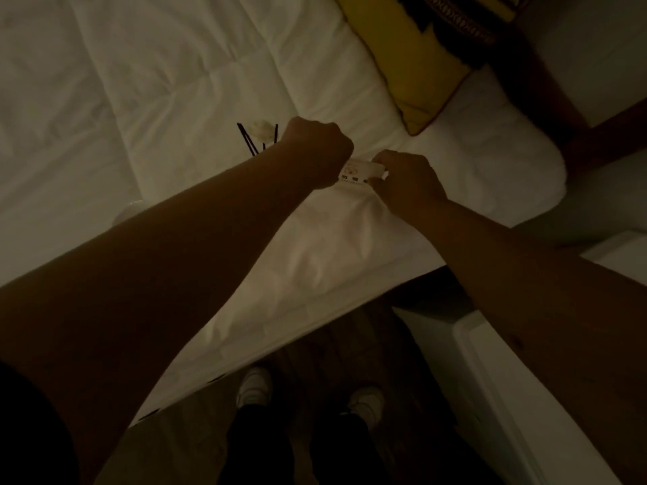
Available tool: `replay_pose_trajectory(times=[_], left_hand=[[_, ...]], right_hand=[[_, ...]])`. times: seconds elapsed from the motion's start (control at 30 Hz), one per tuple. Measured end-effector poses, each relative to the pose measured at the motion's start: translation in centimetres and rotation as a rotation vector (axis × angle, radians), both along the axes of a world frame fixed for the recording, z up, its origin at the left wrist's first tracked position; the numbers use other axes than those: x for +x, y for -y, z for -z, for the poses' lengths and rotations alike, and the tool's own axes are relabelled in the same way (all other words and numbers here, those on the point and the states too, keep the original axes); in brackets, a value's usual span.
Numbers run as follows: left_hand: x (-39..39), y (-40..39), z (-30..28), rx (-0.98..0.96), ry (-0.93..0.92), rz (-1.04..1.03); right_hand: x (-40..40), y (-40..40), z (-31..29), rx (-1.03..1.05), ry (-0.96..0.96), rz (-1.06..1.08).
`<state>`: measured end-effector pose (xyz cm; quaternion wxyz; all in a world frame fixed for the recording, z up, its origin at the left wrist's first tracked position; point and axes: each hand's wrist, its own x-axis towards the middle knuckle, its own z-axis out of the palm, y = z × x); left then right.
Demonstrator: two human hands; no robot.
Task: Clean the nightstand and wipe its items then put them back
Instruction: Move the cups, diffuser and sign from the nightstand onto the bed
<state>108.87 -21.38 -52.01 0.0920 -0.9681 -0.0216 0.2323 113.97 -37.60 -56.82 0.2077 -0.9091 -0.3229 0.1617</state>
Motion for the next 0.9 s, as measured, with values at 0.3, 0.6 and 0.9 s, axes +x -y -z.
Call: replay_pose_trajectory(times=[0.3,0.6,0.9], left_hand=[[-1.7,0.7,0.5,-0.111,0.123,-0.008],[-4.8,-0.3,-5.5,-0.192,0.324,-0.151],[-22.4,-6.9,-16.8,-0.087,0.438,-0.650]], right_hand=[[0.2,0.6,-1.0,-0.082,-0.065,0.050],[-0.2,1.9,-7.0,-0.167,0.016,0.023],[-9.4,-7.8,-19.1,-0.148,0.125,-0.377]])
